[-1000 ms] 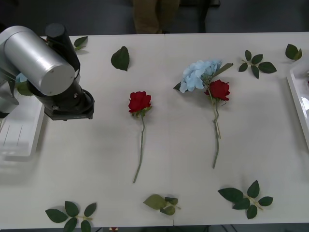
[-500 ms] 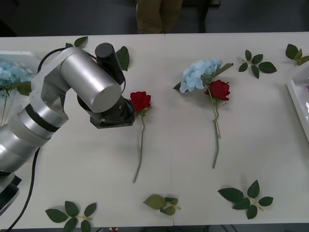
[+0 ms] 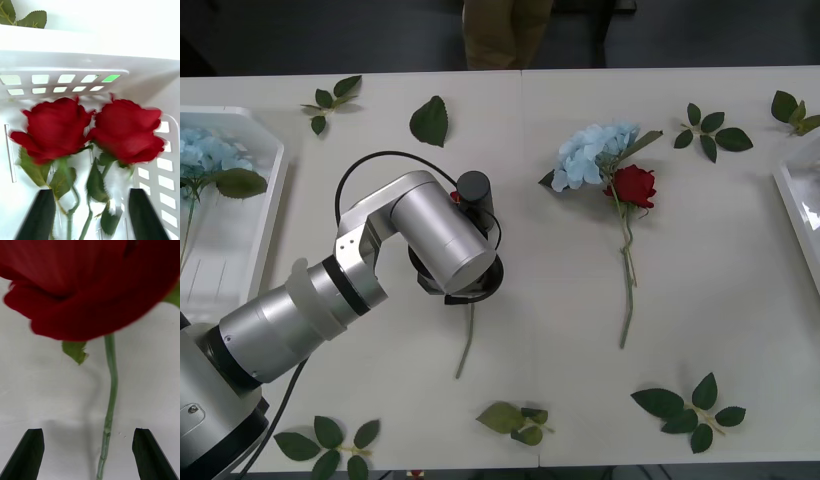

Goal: Place the red flowers into the right box and the blue flowers into the left box. If a person shows an open palm, hand one flower to the person first, then continue sorting.

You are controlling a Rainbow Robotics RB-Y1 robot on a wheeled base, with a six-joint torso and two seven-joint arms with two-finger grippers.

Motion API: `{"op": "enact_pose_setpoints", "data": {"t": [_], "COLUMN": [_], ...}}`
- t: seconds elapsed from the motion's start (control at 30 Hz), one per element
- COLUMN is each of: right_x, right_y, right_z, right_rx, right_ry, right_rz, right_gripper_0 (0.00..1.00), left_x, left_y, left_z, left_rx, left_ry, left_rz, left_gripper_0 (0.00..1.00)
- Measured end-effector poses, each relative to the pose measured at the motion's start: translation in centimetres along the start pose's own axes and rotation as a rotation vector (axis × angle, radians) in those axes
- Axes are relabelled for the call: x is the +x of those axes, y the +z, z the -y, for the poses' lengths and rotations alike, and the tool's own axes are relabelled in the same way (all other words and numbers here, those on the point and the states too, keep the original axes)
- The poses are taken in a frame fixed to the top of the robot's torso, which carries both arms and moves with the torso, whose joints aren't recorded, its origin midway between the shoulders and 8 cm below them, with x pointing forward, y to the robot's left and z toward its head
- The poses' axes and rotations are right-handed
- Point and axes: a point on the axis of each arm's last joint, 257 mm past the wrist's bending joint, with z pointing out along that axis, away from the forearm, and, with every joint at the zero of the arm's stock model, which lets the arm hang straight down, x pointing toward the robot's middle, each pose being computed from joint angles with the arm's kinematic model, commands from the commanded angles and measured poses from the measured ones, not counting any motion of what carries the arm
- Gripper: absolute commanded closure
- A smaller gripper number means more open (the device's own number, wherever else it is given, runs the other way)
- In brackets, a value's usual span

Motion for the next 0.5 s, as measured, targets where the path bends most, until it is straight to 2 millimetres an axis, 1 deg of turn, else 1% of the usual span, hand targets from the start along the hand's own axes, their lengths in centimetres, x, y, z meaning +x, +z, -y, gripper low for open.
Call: {"op": "enact_pose_setpoints", "data": {"t": [0.07, 0.13, 0.2, 0.27, 0.33, 0.4, 0.43, 0.47, 0.5], "right_x": [-0.1, 0.3, 1.1, 1.7, 1.3, -0.1, -1.1, -2.0, -2.7], "right_y": [-0.1, -0.3, -0.9, -2.1, -3.5, -5.0, -5.7, -6.5, -7.2], "right_z": [-0.2, -1.0, -2.4, -3.9, -5.1, -6.2, -6.8, -7.6, -8.5], "right_rx": [-0.007, -0.036, -0.093, -0.157, -0.215, -0.262, -0.285, -0.313, -0.338], "right_ry": [0.005, 0.020, 0.047, 0.075, 0.101, 0.104, 0.099, 0.092, 0.091], "right_rz": [-0.003, -0.035, -0.102, -0.174, -0.209, -0.205, -0.192, -0.178, -0.171], "right_gripper_0": [0.37, 0.37, 0.37, 0.37, 0.37, 0.36, 0.37, 0.37, 0.37], "left_x": [-0.1, 0.0, 0.0, 0.0, 0.0, -0.1, -0.1, -0.2, -0.4], "left_y": [0.4, 0.8, 1.2, 1.5, 1.7, 1.7, 1.7, 1.8, 1.8], "left_z": [0.5, 0.8, 0.9, 0.8, 0.7, 0.7, 0.7, 0.6, 0.5], "left_rx": [0.016, 0.023, 0.028, 0.024, 0.018, 0.016, 0.014, 0.010, 0.005], "left_ry": [-0.004, -0.018, -0.030, -0.030, -0.023, -0.021, -0.021, -0.020, -0.017], "left_rz": [0.012, 0.017, 0.024, 0.031, 0.037, 0.039, 0.041, 0.044, 0.050], "left_gripper_0": [0.32, 0.32, 0.32, 0.32, 0.32, 0.33, 0.39, 0.65, 1.00]}}
